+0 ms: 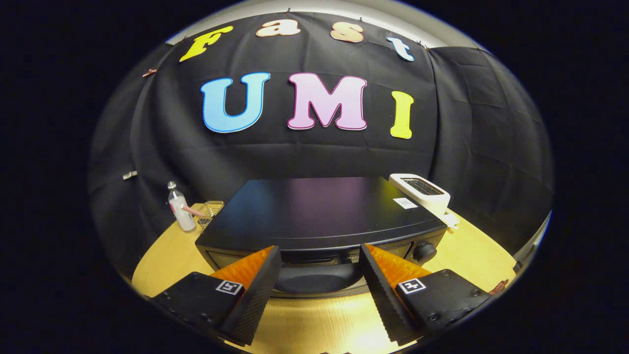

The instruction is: Open the toaster oven, put the food inside, and close the toaster oven door.

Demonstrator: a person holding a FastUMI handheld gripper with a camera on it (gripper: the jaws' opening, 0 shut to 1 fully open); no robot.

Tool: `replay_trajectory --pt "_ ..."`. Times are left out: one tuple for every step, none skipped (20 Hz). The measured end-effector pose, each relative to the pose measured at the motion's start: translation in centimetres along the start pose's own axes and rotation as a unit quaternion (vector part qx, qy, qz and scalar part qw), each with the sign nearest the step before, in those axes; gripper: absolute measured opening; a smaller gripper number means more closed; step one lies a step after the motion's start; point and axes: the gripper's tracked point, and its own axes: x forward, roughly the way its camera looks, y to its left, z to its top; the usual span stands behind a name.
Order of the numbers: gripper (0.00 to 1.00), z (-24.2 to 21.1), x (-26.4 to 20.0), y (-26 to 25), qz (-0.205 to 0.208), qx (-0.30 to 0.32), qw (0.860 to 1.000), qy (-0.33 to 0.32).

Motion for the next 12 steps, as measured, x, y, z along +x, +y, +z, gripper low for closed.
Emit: replay_trajectory --pt "0.99 -0.1 0.0 -0.2 0.000 -0.001 1.000 0.001" --pt "0.99 -0.1 0.0 -0.3 0.000 0.003 1.000 0.001" --pt "0.99 -0.3 -0.2 -0.3 0.002 0.003 1.000 0.004" --pt "0.99 -0.3 -0.1 -0.1 0.004 0.000 1.000 0.003" --pt "0.99 -0.4 -0.2 -0.1 0.005 -0.001 1.000 0.006" --pt "0.99 -0.5 -0.3 -0.2 0.007 0.000 1.000 0.008" --pt "0.99 -0.6 -0.5 -0.2 0.009 -0.001 1.000 0.010" --pt "0.99 -0.7 -0.8 -0.2 0.011 -0.002 1.000 0.010" --pt "0.99 -0.9 -1.0 -0.2 0.013 -0.001 1.000 0.010" --pt "0.99 -1.0 -1.4 -0.3 0.016 0.001 1.000 0.012" --pt "0.99 -1.2 -1.6 -0.3 0.018 0.003 1.000 0.012" --pt "0.99 -1.5 -1.9 -0.3 0.021 0.004 1.000 0.014"
